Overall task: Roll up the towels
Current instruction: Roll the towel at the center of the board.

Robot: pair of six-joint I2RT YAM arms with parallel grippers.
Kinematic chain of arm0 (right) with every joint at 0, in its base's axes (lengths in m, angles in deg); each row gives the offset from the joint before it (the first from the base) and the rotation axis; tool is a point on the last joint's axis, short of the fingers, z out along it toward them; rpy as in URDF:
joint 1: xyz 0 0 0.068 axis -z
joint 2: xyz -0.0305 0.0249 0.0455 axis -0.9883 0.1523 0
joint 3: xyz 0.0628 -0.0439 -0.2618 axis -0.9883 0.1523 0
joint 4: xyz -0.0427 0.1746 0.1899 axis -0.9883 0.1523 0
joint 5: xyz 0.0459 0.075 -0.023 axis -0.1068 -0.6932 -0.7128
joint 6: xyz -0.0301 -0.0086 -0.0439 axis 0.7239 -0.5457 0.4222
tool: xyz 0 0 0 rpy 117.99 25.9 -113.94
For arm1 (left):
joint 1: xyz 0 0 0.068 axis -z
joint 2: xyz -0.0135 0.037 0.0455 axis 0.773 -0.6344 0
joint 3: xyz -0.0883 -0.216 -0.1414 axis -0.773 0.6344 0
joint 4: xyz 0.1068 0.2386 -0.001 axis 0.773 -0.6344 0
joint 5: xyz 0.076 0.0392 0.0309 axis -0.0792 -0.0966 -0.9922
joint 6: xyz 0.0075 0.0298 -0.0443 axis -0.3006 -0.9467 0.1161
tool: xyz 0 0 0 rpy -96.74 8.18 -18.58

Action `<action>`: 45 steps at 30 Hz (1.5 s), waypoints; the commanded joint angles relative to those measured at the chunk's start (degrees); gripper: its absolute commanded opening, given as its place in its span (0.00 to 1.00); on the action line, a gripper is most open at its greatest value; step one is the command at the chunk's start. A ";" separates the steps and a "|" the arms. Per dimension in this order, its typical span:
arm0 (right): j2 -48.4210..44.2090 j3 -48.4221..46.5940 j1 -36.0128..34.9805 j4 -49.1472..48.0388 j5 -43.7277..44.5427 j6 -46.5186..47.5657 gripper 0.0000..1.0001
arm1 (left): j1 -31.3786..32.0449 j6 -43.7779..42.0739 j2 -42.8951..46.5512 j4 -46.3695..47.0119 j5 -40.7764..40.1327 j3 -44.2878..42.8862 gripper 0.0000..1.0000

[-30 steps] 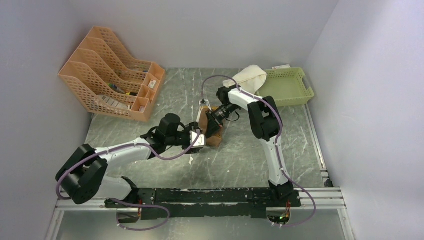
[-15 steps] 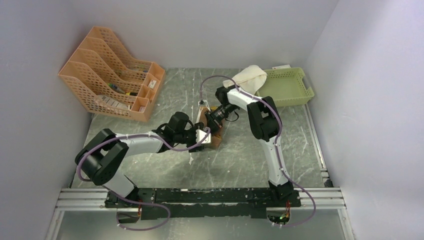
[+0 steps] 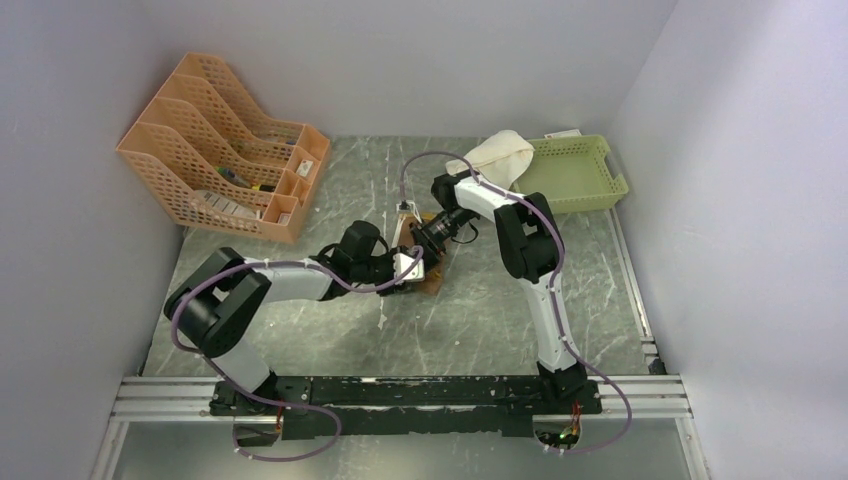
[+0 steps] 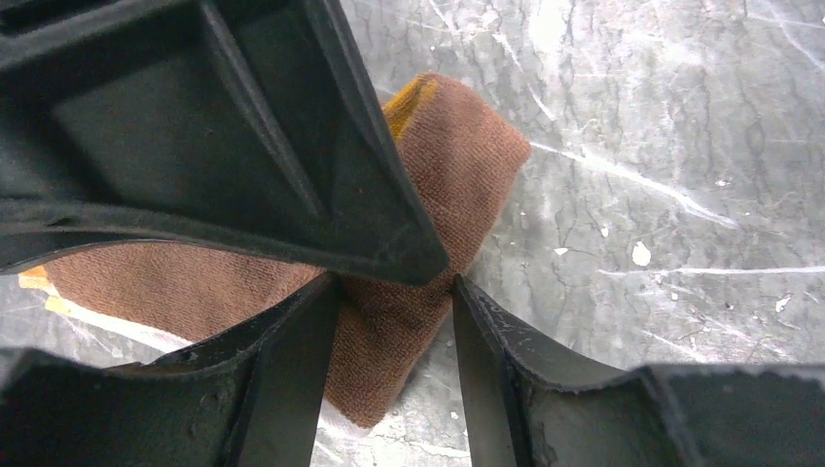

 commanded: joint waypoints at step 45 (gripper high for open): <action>-69.81 77.21 -25.50 -93.77 68.88 -11.74 0.97 | -11.82 14.57 -9.80 -7.26 23.10 -13.18 0.55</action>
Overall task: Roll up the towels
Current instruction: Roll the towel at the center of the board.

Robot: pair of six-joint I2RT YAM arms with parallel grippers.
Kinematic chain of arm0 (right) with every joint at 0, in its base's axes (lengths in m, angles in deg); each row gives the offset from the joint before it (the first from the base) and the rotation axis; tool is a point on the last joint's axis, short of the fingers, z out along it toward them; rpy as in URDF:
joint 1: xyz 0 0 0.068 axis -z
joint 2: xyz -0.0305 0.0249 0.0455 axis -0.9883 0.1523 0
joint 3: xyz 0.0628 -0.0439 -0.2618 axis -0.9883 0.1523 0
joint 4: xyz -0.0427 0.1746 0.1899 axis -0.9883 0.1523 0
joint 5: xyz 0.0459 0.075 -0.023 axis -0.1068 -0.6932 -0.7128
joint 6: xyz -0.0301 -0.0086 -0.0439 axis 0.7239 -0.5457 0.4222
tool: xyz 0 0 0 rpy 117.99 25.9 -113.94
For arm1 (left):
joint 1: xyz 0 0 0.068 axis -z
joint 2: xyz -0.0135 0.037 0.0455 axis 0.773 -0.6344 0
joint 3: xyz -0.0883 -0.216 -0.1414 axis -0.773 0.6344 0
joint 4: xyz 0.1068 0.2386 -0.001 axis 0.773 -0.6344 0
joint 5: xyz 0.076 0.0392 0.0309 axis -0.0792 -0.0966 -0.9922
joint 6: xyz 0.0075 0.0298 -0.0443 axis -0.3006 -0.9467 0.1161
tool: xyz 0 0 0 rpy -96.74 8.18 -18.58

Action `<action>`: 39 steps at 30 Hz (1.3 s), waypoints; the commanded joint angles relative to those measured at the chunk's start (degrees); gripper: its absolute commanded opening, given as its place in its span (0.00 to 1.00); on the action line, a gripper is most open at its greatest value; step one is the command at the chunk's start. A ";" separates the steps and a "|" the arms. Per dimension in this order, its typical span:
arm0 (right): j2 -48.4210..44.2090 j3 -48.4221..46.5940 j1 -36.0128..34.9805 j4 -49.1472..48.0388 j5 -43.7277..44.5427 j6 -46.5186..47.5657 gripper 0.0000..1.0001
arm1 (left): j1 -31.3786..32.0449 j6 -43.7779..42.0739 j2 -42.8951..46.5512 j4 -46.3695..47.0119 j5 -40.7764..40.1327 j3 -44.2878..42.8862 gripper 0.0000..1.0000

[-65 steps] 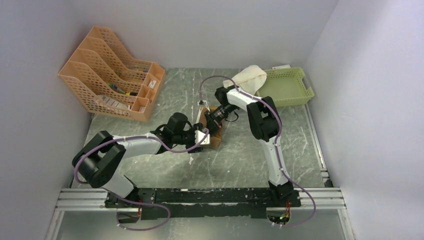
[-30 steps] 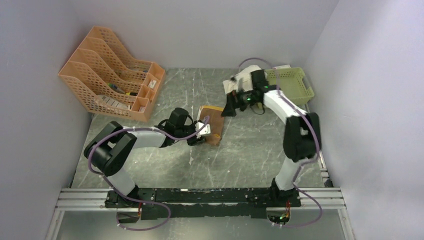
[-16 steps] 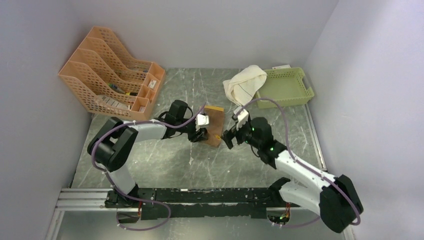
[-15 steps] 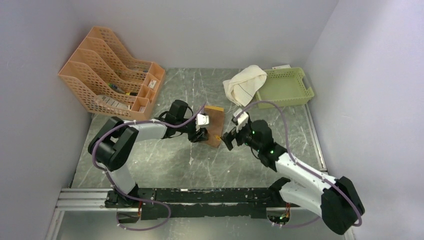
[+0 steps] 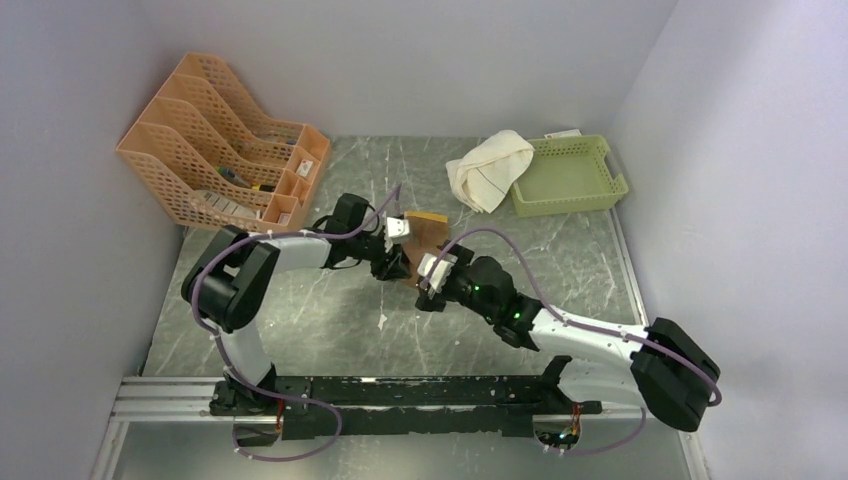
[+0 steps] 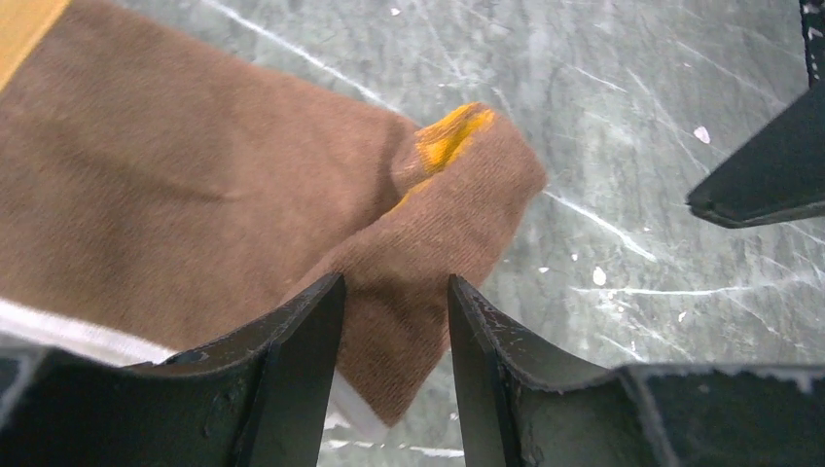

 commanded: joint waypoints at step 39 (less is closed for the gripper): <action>32.11 -11.25 -6.55 -0.41 17.22 13.96 0.75 | -5.36 5.68 -6.63 -2.00 5.04 -5.29 0.53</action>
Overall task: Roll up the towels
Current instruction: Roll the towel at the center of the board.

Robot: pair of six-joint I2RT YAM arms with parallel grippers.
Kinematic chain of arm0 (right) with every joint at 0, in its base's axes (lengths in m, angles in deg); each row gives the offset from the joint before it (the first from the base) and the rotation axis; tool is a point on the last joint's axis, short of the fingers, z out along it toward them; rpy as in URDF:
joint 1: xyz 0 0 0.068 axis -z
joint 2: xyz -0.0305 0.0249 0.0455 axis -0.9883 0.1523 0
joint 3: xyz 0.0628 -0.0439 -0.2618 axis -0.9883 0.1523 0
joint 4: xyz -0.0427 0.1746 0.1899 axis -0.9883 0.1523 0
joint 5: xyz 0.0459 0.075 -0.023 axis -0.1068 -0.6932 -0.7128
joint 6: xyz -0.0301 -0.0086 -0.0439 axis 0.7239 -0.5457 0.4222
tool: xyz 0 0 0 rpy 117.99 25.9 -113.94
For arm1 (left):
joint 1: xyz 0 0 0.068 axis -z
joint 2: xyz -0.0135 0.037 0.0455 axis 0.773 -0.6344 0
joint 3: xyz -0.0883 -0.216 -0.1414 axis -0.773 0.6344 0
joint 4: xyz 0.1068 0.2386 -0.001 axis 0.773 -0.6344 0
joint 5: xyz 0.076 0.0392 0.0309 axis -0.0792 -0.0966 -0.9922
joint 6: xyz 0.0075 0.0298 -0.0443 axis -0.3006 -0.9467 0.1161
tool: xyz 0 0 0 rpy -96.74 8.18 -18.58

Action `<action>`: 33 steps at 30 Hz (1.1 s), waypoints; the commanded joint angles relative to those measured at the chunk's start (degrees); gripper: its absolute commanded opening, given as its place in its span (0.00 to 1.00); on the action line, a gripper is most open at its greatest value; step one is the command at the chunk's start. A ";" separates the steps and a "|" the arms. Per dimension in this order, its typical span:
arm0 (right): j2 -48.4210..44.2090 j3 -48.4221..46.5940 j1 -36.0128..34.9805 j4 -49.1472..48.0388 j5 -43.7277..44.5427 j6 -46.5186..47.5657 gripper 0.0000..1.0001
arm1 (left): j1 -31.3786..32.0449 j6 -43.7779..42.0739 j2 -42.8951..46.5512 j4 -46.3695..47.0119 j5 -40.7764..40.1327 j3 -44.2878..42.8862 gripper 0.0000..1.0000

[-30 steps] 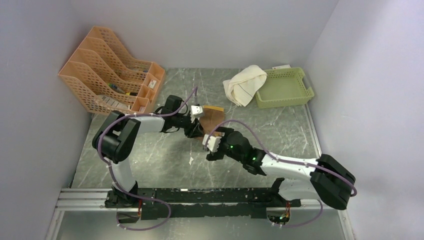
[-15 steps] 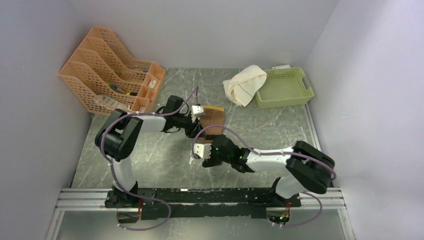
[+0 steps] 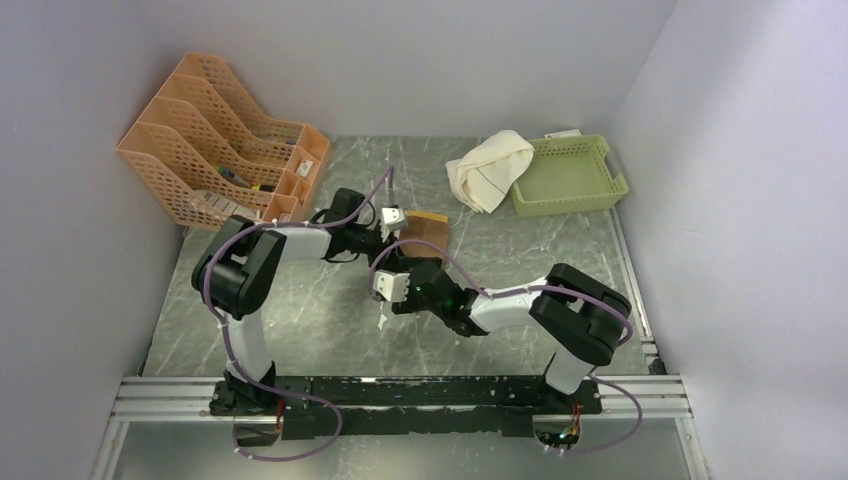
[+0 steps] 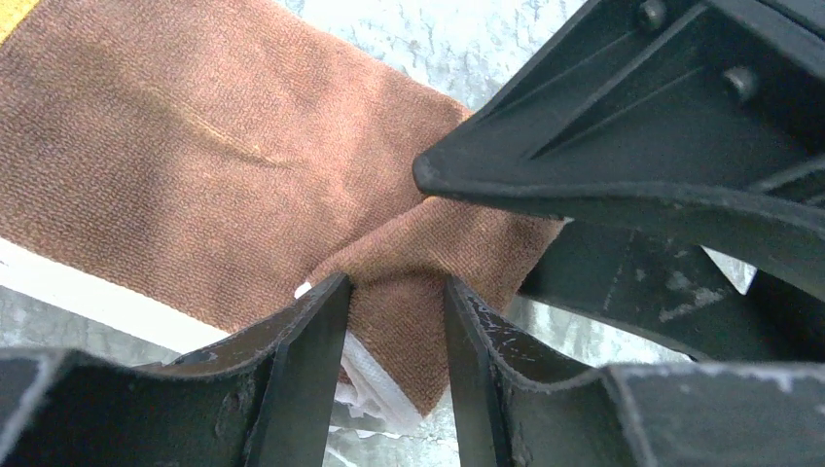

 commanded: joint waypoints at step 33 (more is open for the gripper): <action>1.32 -20.59 22.04 43.62 -69.49 -0.78 0.18 | -8.27 6.55 26.12 2.71 5.54 4.95 0.65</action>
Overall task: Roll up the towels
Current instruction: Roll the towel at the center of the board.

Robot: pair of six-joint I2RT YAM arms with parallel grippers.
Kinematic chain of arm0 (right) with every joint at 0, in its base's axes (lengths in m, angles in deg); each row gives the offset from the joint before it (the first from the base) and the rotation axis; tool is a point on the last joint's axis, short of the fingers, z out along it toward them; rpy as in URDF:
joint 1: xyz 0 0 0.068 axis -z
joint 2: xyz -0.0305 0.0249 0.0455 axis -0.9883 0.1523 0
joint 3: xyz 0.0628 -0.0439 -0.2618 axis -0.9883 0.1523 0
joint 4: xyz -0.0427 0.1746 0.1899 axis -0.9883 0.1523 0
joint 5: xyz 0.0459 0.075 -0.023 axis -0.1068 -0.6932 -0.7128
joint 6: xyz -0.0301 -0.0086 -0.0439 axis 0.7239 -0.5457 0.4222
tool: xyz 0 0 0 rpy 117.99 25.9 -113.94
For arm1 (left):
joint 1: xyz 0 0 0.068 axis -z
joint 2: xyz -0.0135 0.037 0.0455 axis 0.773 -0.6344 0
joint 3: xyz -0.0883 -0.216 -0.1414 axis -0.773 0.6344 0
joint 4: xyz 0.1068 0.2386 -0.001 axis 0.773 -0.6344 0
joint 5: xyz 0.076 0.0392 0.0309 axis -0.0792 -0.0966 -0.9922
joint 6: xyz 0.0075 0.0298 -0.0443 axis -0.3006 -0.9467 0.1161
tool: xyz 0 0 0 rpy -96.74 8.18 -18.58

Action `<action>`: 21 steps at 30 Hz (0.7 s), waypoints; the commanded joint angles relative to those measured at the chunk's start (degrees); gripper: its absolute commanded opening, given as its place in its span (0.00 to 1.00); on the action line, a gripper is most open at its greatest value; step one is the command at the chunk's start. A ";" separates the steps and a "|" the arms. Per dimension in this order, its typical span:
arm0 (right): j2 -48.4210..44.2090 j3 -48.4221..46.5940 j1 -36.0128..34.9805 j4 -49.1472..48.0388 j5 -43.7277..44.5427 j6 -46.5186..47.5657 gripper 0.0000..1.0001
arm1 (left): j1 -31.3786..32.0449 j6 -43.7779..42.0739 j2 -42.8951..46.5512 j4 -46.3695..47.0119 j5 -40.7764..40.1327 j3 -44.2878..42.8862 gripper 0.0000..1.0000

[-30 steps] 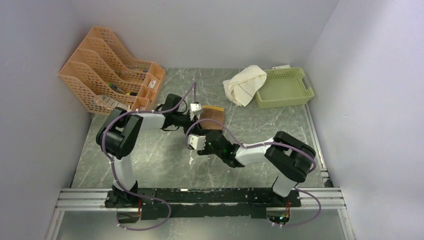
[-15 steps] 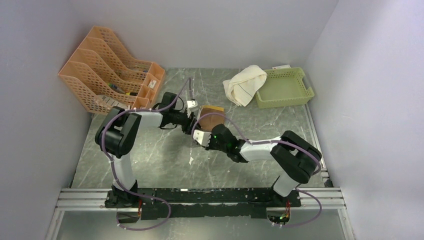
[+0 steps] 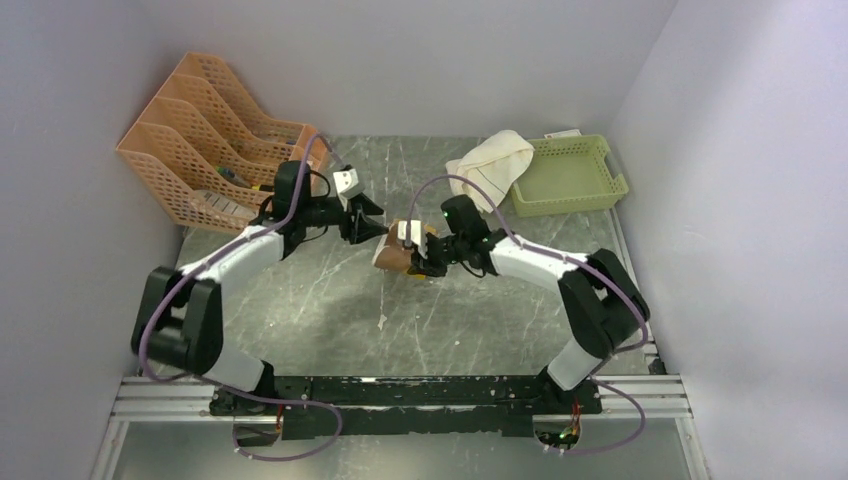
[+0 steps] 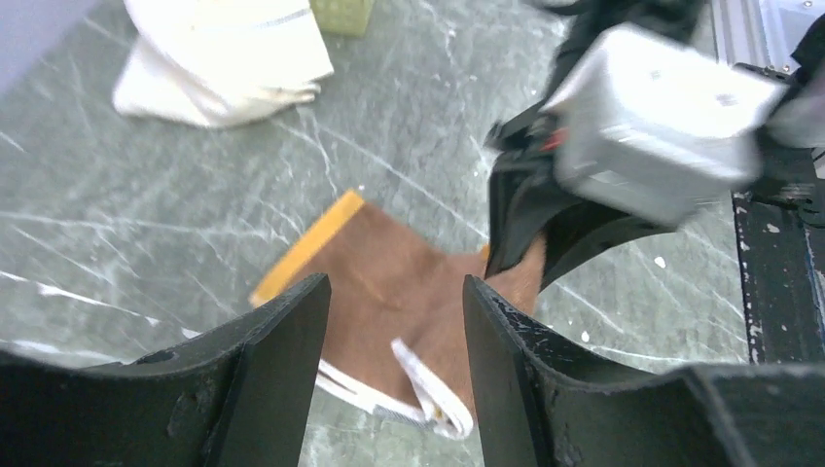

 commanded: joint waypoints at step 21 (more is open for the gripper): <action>21.83 -13.48 1.11 36.43 -29.90 12.34 0.16 | 16.23 -14.69 17.64 -24.86 -13.71 12.09 0.71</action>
